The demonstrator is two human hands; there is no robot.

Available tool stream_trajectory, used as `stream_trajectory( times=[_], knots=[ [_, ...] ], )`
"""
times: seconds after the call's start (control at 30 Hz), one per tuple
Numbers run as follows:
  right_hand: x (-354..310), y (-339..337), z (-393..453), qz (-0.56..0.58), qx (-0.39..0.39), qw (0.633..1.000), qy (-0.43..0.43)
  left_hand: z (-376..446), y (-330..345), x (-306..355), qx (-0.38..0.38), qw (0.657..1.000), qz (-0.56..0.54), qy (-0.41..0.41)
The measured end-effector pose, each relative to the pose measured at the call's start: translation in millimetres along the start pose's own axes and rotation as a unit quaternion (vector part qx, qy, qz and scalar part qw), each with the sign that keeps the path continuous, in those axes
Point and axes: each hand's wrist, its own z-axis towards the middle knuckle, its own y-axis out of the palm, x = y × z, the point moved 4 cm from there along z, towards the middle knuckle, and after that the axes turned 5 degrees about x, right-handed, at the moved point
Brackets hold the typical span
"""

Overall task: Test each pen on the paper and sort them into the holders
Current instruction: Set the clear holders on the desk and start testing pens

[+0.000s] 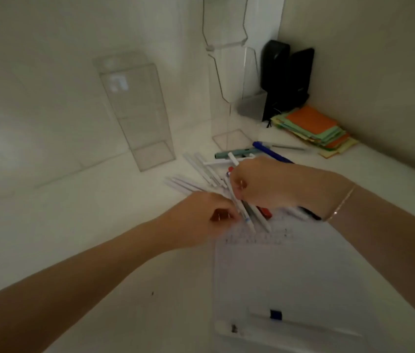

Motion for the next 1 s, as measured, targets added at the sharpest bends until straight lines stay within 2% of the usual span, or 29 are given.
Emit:
stream_trajectory(
  times=[0.13, 0.33, 0.4, 0.47, 0.53, 0.6, 0.73, 0.8, 0.87, 0.93, 1.0],
  knots=[
    [-2.1, 29.2, -44.3, -0.016, 0.034, 0.999, 0.033, -32.0, 7.4, 2.9, 0.034, 0.998, 0.032, 0.036],
    [-1.9, 62.9, -93.1, 0.016, 0.049, 0.997, 0.066, -66.5, 14.4, 10.1, 0.068, 0.997, 0.025, 0.029],
    [0.2, 65.4, -107.6, 0.044, 0.029, 0.997, 0.053, -71.8, 17.1, 18.1, 0.052, 0.998, 0.025, 0.038],
    [0.7, 71.9, -123.2, 0.063, -0.049, 0.996, 0.045, -74.7, 21.3, 25.8, 0.014, 0.999, 0.035, 0.029],
    [-0.3, 79.4, -133.1, 0.022, -0.108, 0.993, 0.040, -73.6, 29.0, 27.4, -0.034, 0.996, 0.075, 0.021],
    [-3.5, 83.9, -133.5, -0.029, -0.114, 0.993, 0.018, -69.5, 34.7, 26.1, -0.067, 0.992, 0.110, 0.011],
    [-9.6, 84.9, -118.6, -0.060, -0.081, 0.995, -0.023, -60.2, 31.9, 21.8, -0.076, 0.989, 0.124, -0.015],
    [-6.4, 84.9, -106.8, -0.072, -0.051, 0.996, -0.016, -56.1, 30.5, 17.5, -0.046, 0.995, 0.086, -0.028],
    [3.2, 82.4, -92.4, -0.078, -0.013, 0.997, 0.003, -55.4, 26.3, 12.2, 0.044, 0.998, 0.040, -0.036],
    [19.3, 76.3, -75.2, -0.074, 0.033, 0.996, 0.027, -59.1, 25.0, 4.9, 0.126, 0.988, 0.089, -0.009],
    [35.2, 69.1, -55.5, -0.061, 0.076, 0.994, 0.038, -60.8, 32.4, -2.3, 0.127, 0.973, 0.189, 0.039]
  ],
)
